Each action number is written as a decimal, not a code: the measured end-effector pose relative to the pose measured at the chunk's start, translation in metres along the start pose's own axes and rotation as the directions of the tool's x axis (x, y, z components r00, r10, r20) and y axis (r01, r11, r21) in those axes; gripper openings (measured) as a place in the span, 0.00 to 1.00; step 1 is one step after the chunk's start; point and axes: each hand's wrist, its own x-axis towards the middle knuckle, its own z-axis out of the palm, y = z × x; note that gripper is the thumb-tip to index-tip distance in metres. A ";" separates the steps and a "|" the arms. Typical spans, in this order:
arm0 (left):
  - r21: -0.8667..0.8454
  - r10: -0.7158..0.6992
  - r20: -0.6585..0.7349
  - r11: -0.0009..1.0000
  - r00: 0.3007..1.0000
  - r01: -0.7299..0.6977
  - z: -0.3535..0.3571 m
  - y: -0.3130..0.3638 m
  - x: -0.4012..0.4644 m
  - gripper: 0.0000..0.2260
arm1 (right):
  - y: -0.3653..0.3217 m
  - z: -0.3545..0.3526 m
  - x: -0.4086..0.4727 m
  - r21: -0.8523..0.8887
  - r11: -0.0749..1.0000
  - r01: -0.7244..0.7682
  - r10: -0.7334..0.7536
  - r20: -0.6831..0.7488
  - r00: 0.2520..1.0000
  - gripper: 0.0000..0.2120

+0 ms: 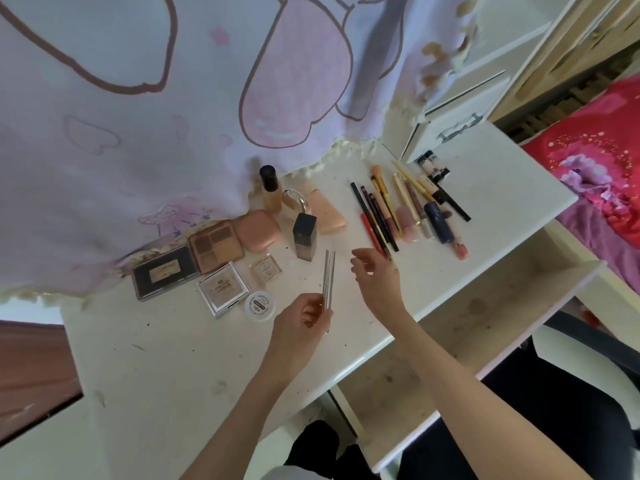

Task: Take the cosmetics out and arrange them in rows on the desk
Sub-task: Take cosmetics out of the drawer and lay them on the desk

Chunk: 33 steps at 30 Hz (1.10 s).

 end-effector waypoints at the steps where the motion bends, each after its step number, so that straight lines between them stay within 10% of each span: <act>1: 0.021 0.006 0.013 1.000 1.000 -0.007 0.009 0.001 0.000 0.07 | 0.002 -0.008 -0.005 0.075 0.996 -0.055 0.054 0.006 0.998 0.09; 12: 0.261 0.147 0.103 0.950 0.984 -0.170 0.109 0.010 0.014 0.13 | 0.042 -0.080 -0.011 0.047 0.984 -0.174 0.173 0.019 0.985 0.11; 16: 0.747 0.318 0.156 0.582 0.935 -0.322 0.115 -0.006 0.033 0.23 | 0.050 -0.107 0.024 -0.210 0.965 -0.159 0.142 -0.095 0.985 0.14; 20: 0.843 0.271 0.251 0.411 0.929 -0.347 0.113 -0.015 0.051 0.27 | 0.059 -0.111 0.046 -0.437 0.890 -0.130 0.124 -0.042 0.991 0.12; 33: 0.834 0.262 0.278 0.411 0.924 -0.368 0.112 -0.025 0.059 0.29 | 0.061 -0.098 0.051 -0.364 0.930 -0.044 -0.010 -0.144 0.990 0.17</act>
